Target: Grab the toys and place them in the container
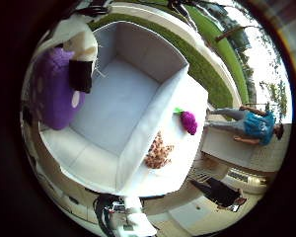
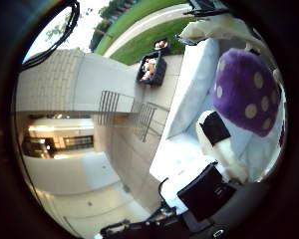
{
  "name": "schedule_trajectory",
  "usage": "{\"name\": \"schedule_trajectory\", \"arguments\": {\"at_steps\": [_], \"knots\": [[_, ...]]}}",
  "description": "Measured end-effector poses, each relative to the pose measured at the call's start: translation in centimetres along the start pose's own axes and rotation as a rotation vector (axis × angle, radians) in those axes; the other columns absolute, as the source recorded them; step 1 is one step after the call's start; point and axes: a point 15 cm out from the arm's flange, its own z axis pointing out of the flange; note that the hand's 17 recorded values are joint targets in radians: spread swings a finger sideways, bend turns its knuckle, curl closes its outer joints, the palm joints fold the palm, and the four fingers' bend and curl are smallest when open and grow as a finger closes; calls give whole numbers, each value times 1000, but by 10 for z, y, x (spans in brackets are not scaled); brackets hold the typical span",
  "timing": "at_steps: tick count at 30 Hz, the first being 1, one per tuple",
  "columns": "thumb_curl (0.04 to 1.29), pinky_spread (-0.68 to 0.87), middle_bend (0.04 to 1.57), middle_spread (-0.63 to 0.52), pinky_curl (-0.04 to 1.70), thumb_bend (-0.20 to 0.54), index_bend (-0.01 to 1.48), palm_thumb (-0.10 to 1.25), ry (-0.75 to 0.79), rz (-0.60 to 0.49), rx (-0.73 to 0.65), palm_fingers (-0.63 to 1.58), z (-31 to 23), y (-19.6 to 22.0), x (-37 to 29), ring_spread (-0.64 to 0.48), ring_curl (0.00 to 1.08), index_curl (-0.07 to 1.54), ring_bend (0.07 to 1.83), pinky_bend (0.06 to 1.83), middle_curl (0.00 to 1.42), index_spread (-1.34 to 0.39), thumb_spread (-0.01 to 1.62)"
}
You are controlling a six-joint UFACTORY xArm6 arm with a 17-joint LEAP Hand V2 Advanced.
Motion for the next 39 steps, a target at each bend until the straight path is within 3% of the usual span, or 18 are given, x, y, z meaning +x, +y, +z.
{"name": "schedule_trajectory", "arguments": {"at_steps": [3, 11, 17, 24, 32, 39], "knots": [[477, 430, 174, 44, 621, -37, 509, 730, 12, -38, -34, -158, 0, 5, 6, 264, 393, 75, 613, 962, 512, -450, 1155], [421, 494, 143, 92, 520, -33, 294, 693, 10, -2, -18, -77, -32, 19, 43, 310, 335, 119, 508, 854, 389, -450, 1125], [400, 512, 187, 143, 458, -32, 181, 674, 16, 84, 31, 78, -70, 34, 78, 316, 336, 148, 565, 775, 367, -219, 1123], [377, 518, 201, 127, 404, -49, 198, 577, 116, 247, 23, 245, -81, 63, 153, 306, 342, 211, 594, 713, 378, -7, 1133], [329, 505, 205, 112, 362, -42, 173, 418, 245, 388, -152, 257, -7, 119, 203, 301, 333, 249, 557, 666, 388, 34, 1136], [315, 491, 206, 104, 330, -30, 173, 396, 252, 415, -148, 325, 68, 143, 214, 307, 333, 264, 567, 655, 394, 57, 1137]]}}
